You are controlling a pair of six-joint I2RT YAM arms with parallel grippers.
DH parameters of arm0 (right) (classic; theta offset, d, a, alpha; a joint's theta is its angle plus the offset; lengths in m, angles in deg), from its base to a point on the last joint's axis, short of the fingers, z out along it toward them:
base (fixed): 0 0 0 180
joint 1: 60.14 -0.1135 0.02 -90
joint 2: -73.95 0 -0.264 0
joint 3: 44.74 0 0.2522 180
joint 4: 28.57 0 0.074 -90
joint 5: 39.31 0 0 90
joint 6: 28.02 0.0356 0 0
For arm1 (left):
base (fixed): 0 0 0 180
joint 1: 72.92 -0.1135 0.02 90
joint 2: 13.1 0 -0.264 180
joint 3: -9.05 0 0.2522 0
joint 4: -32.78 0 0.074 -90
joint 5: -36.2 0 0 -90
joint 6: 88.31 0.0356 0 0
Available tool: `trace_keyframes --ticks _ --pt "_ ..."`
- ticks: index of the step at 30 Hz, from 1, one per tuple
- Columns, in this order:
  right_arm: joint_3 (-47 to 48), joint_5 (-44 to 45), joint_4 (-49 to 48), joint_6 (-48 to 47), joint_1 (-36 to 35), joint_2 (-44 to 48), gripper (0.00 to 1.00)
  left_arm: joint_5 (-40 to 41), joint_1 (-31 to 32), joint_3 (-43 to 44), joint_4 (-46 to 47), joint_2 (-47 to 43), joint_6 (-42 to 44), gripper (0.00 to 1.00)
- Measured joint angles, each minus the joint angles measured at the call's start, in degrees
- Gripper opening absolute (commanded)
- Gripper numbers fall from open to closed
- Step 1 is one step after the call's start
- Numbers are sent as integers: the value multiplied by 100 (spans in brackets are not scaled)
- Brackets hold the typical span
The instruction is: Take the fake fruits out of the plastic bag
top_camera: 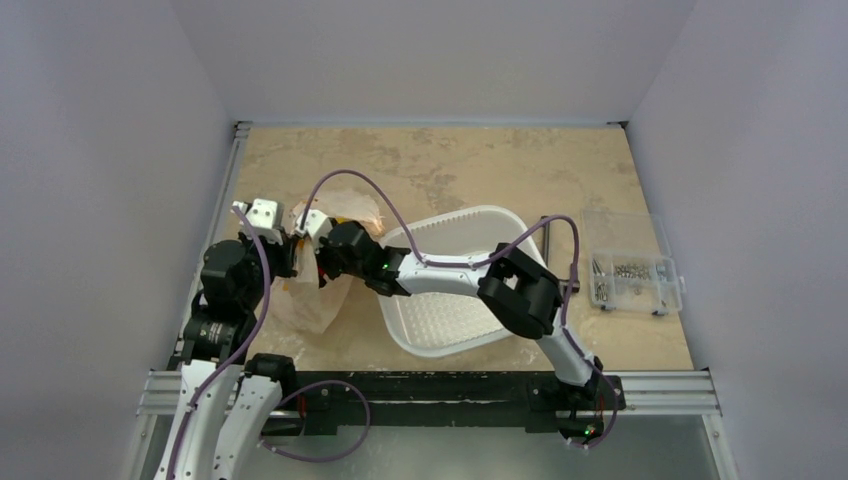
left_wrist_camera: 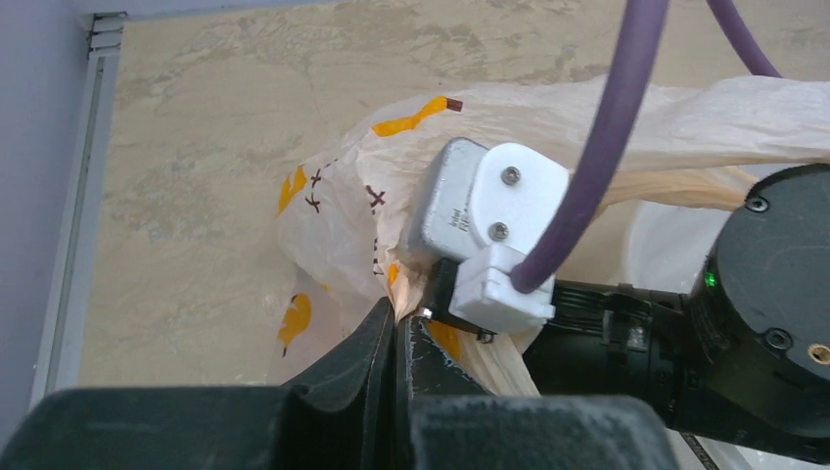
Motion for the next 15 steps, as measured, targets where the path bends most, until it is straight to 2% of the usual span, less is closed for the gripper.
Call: trace_keyframes --ticks 2,7,10,15 --pt "-144 -68 13 131 -9 79 64 199 0 0 -7 22 -20 0" --pt "-1054 -70 46 428 -42 850 63 466 0 0 118 35 -90 0" --pt "-1397 -66 33 472 -48 1537 69 435 0 0 164 90 -160 0" --pt "-1202 -24 162 319 13 2415 95 140 0 269 129 503 -273 0"
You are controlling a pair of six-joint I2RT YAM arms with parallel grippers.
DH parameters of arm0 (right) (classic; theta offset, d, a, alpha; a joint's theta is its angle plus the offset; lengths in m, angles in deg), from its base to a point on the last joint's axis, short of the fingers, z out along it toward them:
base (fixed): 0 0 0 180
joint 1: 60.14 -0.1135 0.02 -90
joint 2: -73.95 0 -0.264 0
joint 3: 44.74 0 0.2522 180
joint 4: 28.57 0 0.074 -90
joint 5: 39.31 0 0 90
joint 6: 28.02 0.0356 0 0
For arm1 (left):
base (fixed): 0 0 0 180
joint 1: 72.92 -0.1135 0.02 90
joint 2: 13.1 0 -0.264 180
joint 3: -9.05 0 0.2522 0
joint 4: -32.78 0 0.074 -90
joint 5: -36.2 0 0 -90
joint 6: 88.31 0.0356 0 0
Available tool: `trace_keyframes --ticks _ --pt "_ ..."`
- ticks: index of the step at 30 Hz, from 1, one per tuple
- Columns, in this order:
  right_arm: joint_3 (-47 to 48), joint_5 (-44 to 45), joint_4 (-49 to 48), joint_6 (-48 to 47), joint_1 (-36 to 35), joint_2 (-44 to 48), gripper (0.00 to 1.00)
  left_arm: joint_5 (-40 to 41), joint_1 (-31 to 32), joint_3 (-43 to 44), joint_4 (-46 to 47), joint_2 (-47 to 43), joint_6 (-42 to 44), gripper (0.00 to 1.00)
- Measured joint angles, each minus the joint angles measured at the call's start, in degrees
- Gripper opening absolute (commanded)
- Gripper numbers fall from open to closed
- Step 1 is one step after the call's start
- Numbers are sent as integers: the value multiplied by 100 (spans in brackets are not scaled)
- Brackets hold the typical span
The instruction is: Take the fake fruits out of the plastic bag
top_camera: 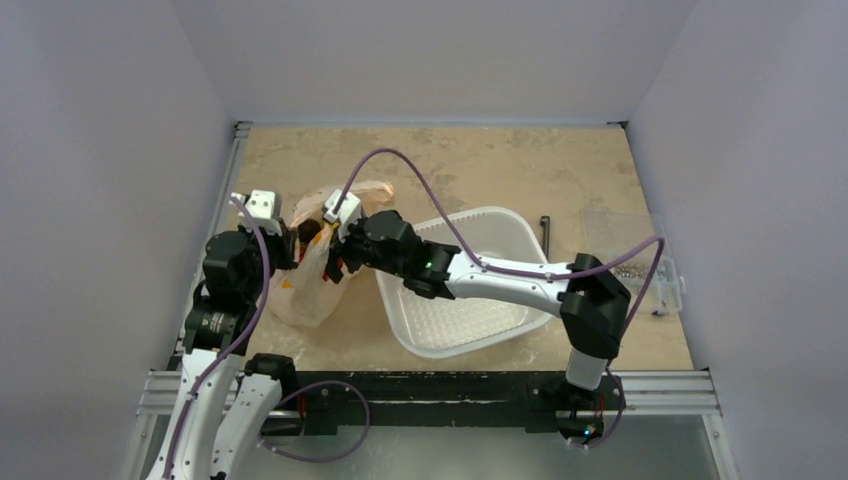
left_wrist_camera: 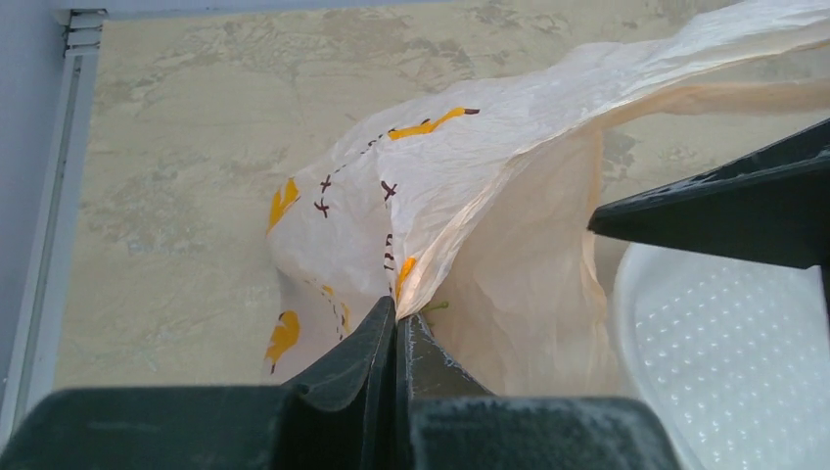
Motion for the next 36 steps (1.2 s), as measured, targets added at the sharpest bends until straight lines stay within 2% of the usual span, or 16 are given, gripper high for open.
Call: trace_keyframes --ticks 2,8,15,21,25,27,30,33,36 --pt "39 28 96 -155 39 289 99 -105 0 232 -13 225 -46 0" --pt "68 452 728 -629 131 857 99 -245 0 846 -44 850 -188 0" --pt "319 1187 1517 -973 470 1001 98 -398 0 1346 -107 1611 -192 0" --pt "382 2750 1755 -1456 682 951 99 -586 0 1613 -273 1882 -142 0" --pt "920 3220 2055 -1408 721 496 99 -822 0 1853 -321 2004 -144 0" --pt "1038 3128 2190 -1318 800 365 99 -905 0 1932 -330 2055 -138 0" --pt "807 2131 2063 -1182 1178 479 99 -1106 0 2074 -382 2175 -59 0" --pt "404 1014 1687 -1058 1845 739 99 -1353 0 2210 -446 2312 72 0" --pt "457 428 1462 -887 2343 697 99 -1558 0 2286 -503 2406 186 0"
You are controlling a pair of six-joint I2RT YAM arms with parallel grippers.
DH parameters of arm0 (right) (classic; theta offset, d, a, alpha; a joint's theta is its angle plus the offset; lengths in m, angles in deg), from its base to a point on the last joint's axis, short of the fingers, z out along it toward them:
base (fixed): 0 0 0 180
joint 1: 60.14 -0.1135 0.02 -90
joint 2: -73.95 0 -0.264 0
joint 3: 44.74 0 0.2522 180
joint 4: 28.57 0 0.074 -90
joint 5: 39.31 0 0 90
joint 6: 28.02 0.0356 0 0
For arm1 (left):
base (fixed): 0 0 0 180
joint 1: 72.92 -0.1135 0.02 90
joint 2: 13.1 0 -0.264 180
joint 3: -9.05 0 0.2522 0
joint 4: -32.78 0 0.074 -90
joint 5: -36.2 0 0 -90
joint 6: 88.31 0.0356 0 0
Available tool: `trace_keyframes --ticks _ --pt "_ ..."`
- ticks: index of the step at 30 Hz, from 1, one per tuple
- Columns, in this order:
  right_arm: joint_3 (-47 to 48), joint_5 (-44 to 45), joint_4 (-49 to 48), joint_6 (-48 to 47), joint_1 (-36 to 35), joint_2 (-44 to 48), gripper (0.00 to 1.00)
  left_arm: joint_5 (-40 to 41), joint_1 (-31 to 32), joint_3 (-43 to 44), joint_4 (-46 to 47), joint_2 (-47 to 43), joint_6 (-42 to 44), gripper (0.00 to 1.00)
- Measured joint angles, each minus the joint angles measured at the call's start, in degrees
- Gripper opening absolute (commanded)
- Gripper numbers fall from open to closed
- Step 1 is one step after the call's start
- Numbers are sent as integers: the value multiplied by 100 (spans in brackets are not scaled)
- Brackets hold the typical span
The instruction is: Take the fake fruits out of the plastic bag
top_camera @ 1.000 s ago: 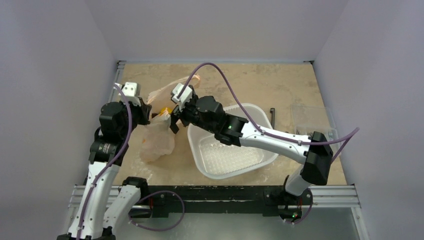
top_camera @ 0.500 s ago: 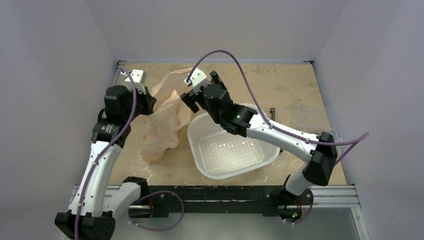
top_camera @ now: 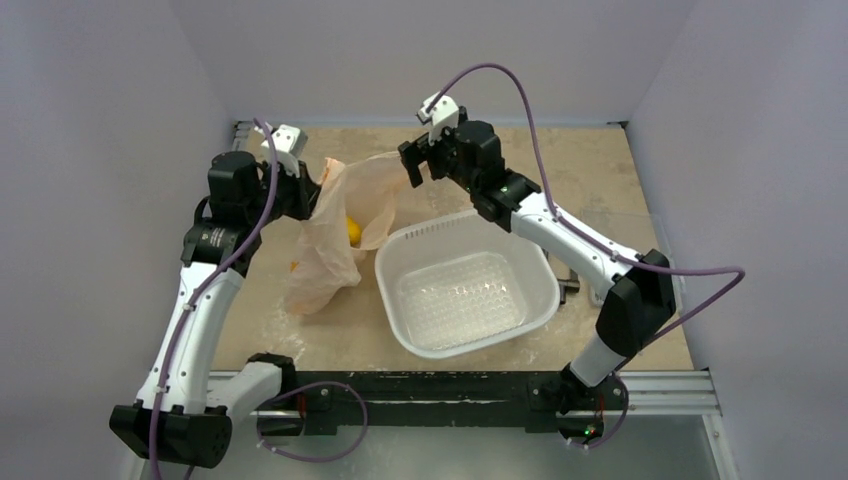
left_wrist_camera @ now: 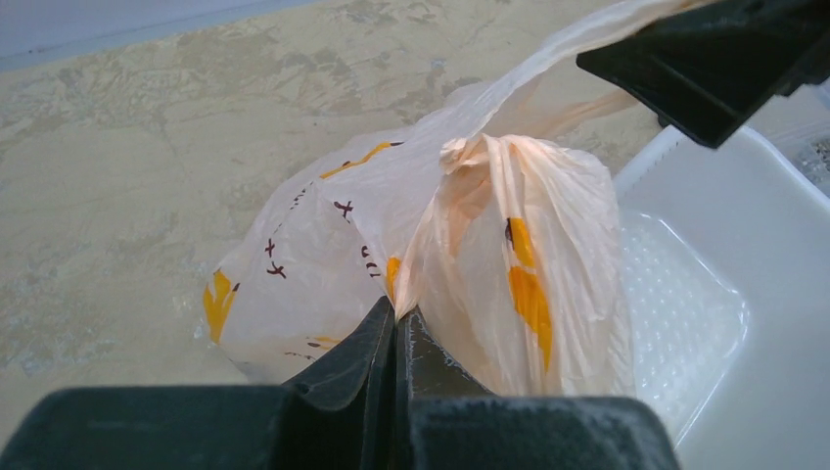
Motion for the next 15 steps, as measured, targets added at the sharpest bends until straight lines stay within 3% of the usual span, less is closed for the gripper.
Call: trace_keyframes --ticks 3,6,8,10,11,15 --pt "26 -638 -339 114 343 -94 98 -181 0 63 -39 68 131 0" --pt "101 -1357 -616 179 533 -310 80 -308 0 146 -96 151 227 0" --pt "186 -1812 -717 208 605 -494 51 -352 0 216 -116 229 243 0" --pt "197 -2284 -796 243 654 -649 10 -387 0 352 -129 374 275 0" --pt "199 -2479 -822 262 660 -719 0 -393 0 452 -151 472 280 0" --pt "345 -2623 -953 409 638 -942 0 -350 -7 1261 -328 1191 269 0"
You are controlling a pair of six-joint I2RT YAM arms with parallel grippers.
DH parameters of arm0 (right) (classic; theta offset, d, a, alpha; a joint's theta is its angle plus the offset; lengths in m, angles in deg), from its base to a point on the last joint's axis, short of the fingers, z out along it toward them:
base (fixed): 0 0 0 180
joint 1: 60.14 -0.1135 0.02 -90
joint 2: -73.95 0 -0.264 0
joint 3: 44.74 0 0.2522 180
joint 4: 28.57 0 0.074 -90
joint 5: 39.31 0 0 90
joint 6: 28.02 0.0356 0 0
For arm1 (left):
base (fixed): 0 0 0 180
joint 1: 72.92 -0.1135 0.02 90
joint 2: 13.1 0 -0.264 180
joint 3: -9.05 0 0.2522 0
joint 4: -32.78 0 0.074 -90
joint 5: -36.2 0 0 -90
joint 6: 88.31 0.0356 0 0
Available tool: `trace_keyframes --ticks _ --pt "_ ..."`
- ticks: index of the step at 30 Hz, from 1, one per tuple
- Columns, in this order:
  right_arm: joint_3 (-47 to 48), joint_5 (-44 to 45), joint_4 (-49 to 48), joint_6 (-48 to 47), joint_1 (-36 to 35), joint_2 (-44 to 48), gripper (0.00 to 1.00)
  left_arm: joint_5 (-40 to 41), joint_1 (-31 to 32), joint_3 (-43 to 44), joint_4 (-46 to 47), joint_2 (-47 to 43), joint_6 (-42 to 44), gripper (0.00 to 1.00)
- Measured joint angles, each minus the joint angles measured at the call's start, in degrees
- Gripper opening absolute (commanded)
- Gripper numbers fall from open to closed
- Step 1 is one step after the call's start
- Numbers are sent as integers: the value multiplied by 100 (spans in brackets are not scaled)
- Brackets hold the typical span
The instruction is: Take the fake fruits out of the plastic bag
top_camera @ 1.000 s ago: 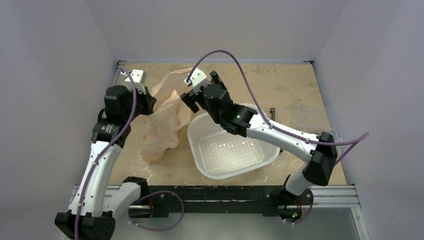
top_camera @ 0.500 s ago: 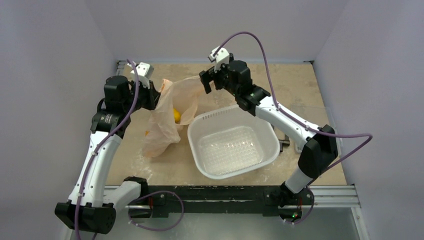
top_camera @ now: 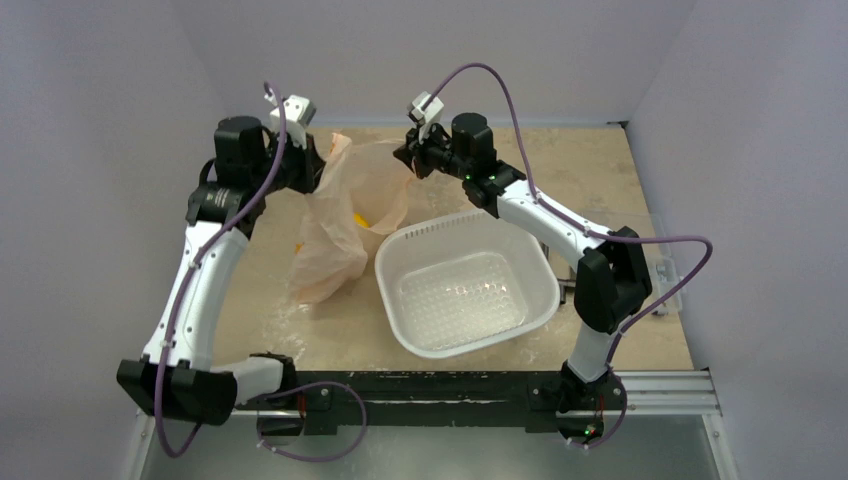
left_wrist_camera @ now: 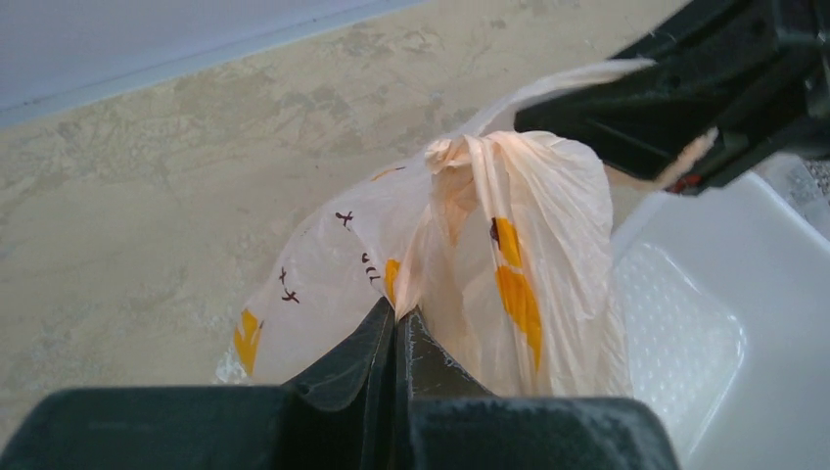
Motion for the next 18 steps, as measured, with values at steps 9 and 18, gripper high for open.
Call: trace_keyframes --ticks 9,18 --pt "1373 1056 -83 181 -9 -72 0 407 -195 3040 -761 2518 -304 44" --pt "610 1121 -468 682 -304 0 0 1506 -258 2341 -1733 1655 -922 100"
